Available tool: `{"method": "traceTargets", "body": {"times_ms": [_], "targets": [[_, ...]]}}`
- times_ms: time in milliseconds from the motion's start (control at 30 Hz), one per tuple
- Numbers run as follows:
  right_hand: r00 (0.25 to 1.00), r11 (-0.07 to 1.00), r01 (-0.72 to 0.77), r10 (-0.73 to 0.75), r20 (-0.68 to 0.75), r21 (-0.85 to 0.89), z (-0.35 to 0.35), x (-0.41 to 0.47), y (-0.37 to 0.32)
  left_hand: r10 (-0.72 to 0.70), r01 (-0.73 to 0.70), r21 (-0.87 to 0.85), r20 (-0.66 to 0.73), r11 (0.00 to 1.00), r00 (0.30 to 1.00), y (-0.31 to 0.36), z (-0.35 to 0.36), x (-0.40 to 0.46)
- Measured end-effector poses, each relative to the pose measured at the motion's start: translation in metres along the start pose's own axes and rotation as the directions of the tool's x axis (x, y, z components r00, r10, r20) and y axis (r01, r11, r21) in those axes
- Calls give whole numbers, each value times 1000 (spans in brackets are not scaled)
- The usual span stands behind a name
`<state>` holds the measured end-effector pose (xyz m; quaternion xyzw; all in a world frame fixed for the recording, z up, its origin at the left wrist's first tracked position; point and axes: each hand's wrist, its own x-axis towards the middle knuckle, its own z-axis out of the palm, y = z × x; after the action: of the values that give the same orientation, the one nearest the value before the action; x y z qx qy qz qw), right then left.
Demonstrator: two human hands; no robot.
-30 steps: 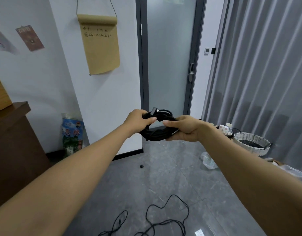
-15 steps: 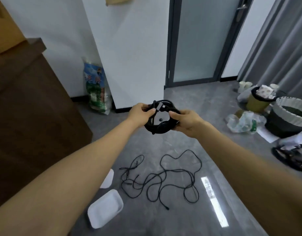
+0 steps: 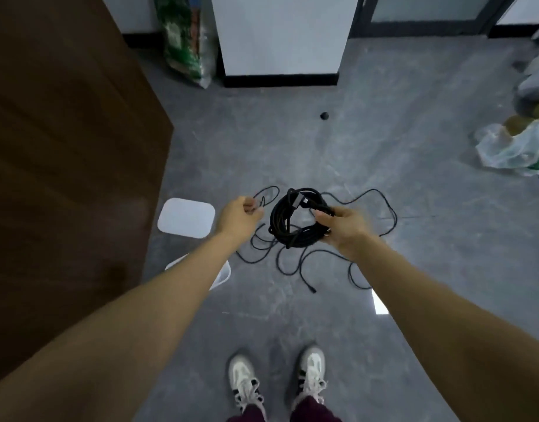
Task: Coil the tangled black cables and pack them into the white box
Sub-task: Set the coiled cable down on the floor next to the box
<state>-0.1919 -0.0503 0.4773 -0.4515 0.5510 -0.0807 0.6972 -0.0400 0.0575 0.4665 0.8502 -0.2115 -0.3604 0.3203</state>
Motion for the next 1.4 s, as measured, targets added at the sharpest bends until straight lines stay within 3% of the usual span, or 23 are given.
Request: {"method": "traceTargets", "body": {"times_ms": [200, 400, 667, 867, 1067, 1267, 1400], "targets": [[997, 990, -74, 72, -25, -117, 32, 104, 129, -64, 63, 35, 28, 997, 998, -154, 68, 52], [997, 947, -56, 69, 30, -317, 63, 227, 268, -109, 111, 142, -21, 984, 994, -305, 155, 105], [989, 953, -125, 142, 42, -276, 99, 348, 412, -77, 100, 271, -97, 957, 992, -440, 230, 172], [984, 955, -138, 163, 74, -264, 128, 384, 458, -20, 62, 354, -120, 933, 993, -482, 240, 193], [966, 866, -68, 181, 183, -496, 150, 389, 470, 14, 53, 406, -160, 912, 987, -493, 228, 191], [966, 689, 126, 77, 245, -714, 131, 391, 458, 33, 30, 449, -132, 893, 991, -482, 237, 191], [976, 692, 184, -41, 216, -698, 96, 397, 427, 99, -46, 470, -89, 881, 991, -453, 252, 209]]}}
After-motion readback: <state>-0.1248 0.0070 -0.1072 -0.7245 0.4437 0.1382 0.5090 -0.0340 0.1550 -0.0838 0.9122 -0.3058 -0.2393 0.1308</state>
